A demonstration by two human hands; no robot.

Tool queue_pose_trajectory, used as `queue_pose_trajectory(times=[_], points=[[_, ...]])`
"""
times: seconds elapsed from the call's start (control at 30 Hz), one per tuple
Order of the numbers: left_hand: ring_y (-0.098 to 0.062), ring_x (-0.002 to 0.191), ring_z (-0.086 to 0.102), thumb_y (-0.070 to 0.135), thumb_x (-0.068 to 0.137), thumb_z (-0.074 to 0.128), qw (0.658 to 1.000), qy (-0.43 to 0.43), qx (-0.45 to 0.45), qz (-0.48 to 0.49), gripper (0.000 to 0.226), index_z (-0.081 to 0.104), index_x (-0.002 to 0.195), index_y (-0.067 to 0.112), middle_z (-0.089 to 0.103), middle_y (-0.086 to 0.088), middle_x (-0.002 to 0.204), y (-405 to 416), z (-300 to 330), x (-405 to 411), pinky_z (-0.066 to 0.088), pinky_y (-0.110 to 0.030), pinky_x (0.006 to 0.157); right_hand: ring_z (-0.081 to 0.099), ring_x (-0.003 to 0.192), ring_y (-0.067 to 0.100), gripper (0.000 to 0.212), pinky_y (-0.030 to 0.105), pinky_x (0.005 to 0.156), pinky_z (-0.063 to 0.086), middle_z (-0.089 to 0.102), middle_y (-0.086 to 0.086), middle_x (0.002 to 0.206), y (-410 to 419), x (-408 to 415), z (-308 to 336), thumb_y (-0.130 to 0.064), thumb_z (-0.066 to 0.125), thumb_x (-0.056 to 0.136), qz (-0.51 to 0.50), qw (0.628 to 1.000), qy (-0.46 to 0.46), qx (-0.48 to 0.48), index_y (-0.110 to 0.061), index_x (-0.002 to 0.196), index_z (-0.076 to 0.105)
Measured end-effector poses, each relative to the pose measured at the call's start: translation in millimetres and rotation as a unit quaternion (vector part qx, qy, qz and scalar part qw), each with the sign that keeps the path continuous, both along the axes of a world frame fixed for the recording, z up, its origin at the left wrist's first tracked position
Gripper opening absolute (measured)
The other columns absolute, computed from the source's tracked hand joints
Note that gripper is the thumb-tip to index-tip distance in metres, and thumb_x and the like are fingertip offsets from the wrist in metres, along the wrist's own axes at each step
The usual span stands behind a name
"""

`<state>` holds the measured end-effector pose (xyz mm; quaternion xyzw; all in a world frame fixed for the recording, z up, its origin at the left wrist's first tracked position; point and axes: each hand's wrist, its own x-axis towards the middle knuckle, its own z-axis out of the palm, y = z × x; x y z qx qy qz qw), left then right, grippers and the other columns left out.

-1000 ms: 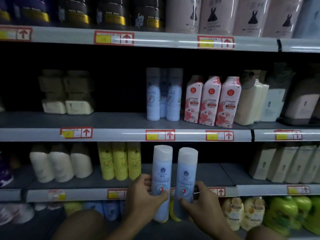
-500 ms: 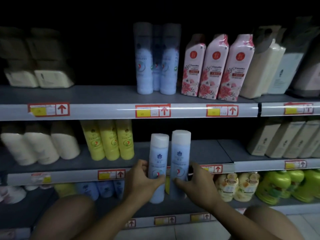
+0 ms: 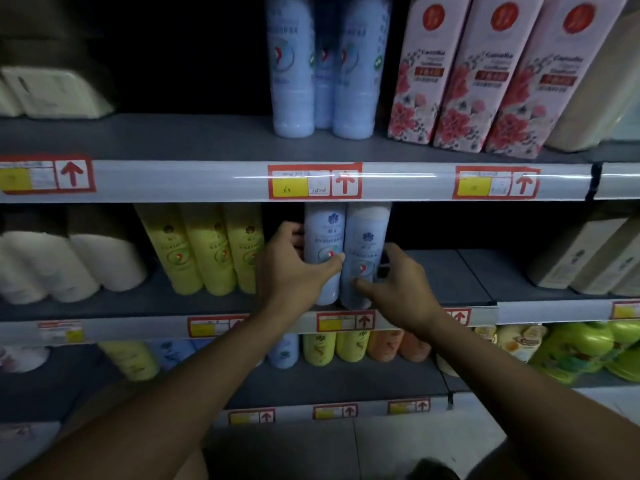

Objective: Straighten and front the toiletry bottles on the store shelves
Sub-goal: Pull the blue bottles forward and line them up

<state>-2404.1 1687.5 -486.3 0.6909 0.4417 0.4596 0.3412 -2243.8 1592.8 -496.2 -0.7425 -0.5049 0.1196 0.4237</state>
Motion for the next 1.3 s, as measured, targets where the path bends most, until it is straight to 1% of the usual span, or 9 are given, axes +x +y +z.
queue_pose_trajectory(times=[0.13, 0.23, 0.37, 0.5, 0.6, 0.77, 0.93, 1.1, 1.3], points=[[-0.014, 0.079, 0.070, 0.055, 0.059, 0.092, 0.999, 0.023, -0.006, 0.035, 0.057, 0.053, 0.090, 0.026, 0.071, 0.003, 0.093, 19.0, -8.5, 12.2, 0.063, -0.044, 0.066, 0.065, 0.095, 0.008, 0.044, 0.005, 0.068, 0.047, 0.068, -0.007, 0.106, 27.5, 10.8, -4.3, -0.015, 0.083, 0.081, -0.002, 1.000, 0.010, 0.011, -0.012, 0.120, 0.064], [-0.019, 0.078, 0.068, 0.065, 0.056, 0.088, 0.998, 0.032, 0.004, 0.061, 0.064, 0.056, 0.089, 0.022, 0.069, 0.000, 0.088, 27.5, -17.6, 19.5, 0.061, -0.045, 0.065, 0.064, 0.089, 0.008, 0.033, 0.006, 0.065, 0.046, 0.066, -0.008, 0.099, 47.8, 19.6, -10.5, -0.019, 0.084, 0.081, -0.020, 1.000, 0.012, 0.016, -0.014, 0.105, 0.063], [-0.024, 0.084, 0.068, 0.060, 0.056, 0.094, 0.997, 0.031, 0.003, 0.072, 0.068, 0.057, 0.093, 0.015, 0.068, -0.004, 0.092, 34.3, -32.4, 26.5, 0.059, -0.048, 0.071, 0.071, 0.100, 0.011, 0.033, 0.034, 0.086, 0.061, 0.072, -0.005, 0.107, 62.3, 28.3, -33.2, -0.018, 0.083, 0.082, -0.012, 0.999, 0.047, 0.022, -0.013, 0.108, 0.063], [-0.025, 0.094, 0.068, 0.059, 0.059, 0.092, 0.996, 0.040, -0.001, 0.076, 0.072, 0.058, 0.102, 0.012, 0.069, -0.006, 0.101, 38.7, -40.3, 28.6, 0.059, -0.048, 0.077, 0.067, 0.097, -0.002, 0.035, 0.025, 0.089, 0.058, 0.069, -0.013, 0.105, 67.7, 27.4, -44.0, -0.013, 0.080, 0.085, 0.016, 0.997, 0.068, 0.028, -0.021, 0.112, 0.059], [-0.025, 0.100, 0.066, 0.042, 0.067, 0.090, 0.996, 0.083, 0.005, 0.045, 0.062, 0.051, 0.107, 0.015, 0.064, -0.004, 0.108, 37.6, -41.4, 26.4, 0.059, -0.048, 0.080, 0.065, 0.094, -0.006, 0.045, 0.017, 0.084, 0.056, 0.067, -0.018, 0.104, 67.3, 29.9, -45.9, -0.023, 0.088, 0.078, 0.015, 0.998, 0.055, 0.010, -0.027, 0.111, 0.057], [-0.023, 0.099, 0.066, 0.024, 0.075, 0.087, 0.995, 0.100, 0.005, 0.023, 0.051, 0.045, 0.104, 0.019, 0.062, 0.002, 0.105, 40.6, -44.1, 21.6, 0.061, -0.045, 0.081, 0.068, 0.100, 0.015, 0.048, 0.037, 0.089, 0.059, 0.069, 0.000, 0.111, 66.6, 32.7, -50.6, -0.036, 0.091, 0.072, -0.014, 1.000, -0.013, 0.008, -0.025, 0.110, 0.064], [-0.015, 0.096, 0.064, 0.023, 0.076, 0.090, 0.996, 0.087, 0.004, 0.031, 0.053, 0.044, 0.103, 0.023, 0.059, 0.007, 0.104, 43.8, -43.6, 21.1, 0.058, -0.036, 0.082, 0.065, 0.095, 0.005, 0.050, 0.006, 0.075, 0.048, 0.066, -0.012, 0.104, 68.2, 27.2, -49.0, -0.024, 0.091, 0.076, -0.029, 0.999, 0.028, 0.027, -0.025, 0.111, 0.055], [-0.025, 0.101, 0.067, 0.027, 0.076, 0.090, 0.994, 0.090, -0.009, 0.056, 0.051, 0.051, 0.108, 0.017, 0.067, -0.006, 0.109, 47.7, -42.0, 25.1, 0.059, -0.044, 0.083, 0.069, 0.101, 0.008, 0.051, 0.022, 0.087, 0.057, 0.068, -0.010, 0.107, 77.8, 26.8, -52.6, -0.022, 0.091, 0.077, -0.031, 0.997, 0.052, 0.046, -0.020, 0.118, 0.060], [-0.034, 0.106, 0.065, 0.030, 0.079, 0.088, 0.991, 0.097, -0.020, 0.086, 0.050, 0.059, 0.110, 0.004, 0.066, -0.015, 0.112, 55.7, -39.8, 29.1, 0.056, -0.043, 0.083, 0.072, 0.103, 0.010, 0.043, 0.023, 0.089, 0.058, 0.076, -0.002, 0.114, 94.1, 28.4, -55.6, -0.024, 0.089, 0.079, -0.033, 0.997, 0.045, 0.047, -0.012, 0.116, 0.070]])
